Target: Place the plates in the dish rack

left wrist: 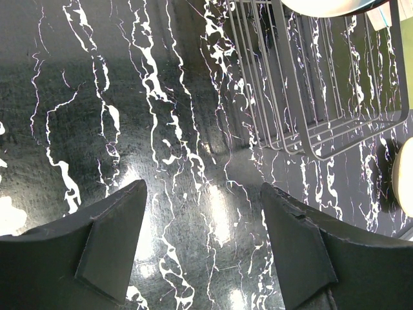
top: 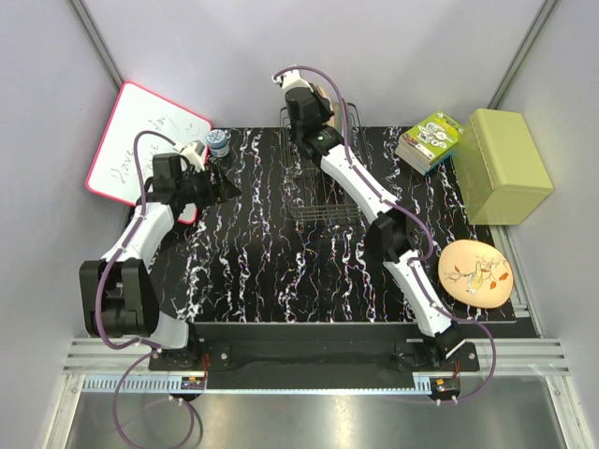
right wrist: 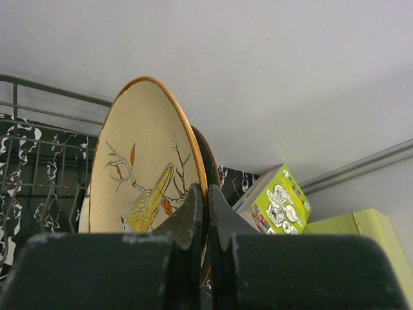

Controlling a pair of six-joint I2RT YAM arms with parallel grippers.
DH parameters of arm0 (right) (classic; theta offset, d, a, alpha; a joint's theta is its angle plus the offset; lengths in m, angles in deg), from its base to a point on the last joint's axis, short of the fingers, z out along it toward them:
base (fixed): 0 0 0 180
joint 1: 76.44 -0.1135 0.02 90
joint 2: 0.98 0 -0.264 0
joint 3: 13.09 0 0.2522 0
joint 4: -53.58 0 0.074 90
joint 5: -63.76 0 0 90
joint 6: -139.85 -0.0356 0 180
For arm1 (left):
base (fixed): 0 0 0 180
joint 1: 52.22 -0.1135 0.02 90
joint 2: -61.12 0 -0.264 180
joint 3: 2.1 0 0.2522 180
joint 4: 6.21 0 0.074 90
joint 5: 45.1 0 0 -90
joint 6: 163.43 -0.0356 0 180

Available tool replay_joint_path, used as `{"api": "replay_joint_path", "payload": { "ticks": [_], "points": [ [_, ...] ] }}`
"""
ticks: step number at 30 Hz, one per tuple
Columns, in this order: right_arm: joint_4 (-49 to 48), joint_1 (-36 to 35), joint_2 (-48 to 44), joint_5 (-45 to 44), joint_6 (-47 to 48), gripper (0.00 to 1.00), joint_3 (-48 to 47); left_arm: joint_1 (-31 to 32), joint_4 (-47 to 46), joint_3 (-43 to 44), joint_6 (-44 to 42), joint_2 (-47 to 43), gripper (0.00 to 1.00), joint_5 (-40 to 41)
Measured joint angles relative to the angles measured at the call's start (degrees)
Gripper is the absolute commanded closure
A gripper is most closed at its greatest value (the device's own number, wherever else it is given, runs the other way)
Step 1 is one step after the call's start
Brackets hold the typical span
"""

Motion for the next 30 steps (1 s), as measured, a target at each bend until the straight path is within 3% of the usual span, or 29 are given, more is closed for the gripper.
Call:
{"api": "replay_joint_path", "payload": {
  "ticks": [13,17,20,22,25,30],
  "points": [
    [2.69,0.00,1.79,1.03,-3.48,1.00,0.74,-0.44,-0.24,-0.07,0.00,0.00,0.23,-0.17],
    [2.29,-0.04,3.61,1.05,-3.61,0.95,0.74,-0.98,-0.46,-0.50,0.00,-0.04,0.23,-0.17],
    [2.08,-0.04,4.72,1.05,-3.80,0.78,1.27,-1.51,-0.42,-1.29,-0.04,-0.15,0.23,-0.17],
    [1.73,-0.07,4.72,0.63,-3.39,0.59,2.21,-1.86,-0.24,-1.86,-0.07,-0.37,0.23,-0.17],
    [0.90,-0.04,4.70,-0.04,-2.91,0.43,2.69,-2.21,-0.13,-2.36,-0.04,-0.90,0.23,-0.20],
    [0.52,-0.24,4.57,-0.55,-0.79,0.35,2.89,-2.27,-0.39,-2.58,-0.02,-1.84,0.18,-0.20]
  ]
}}
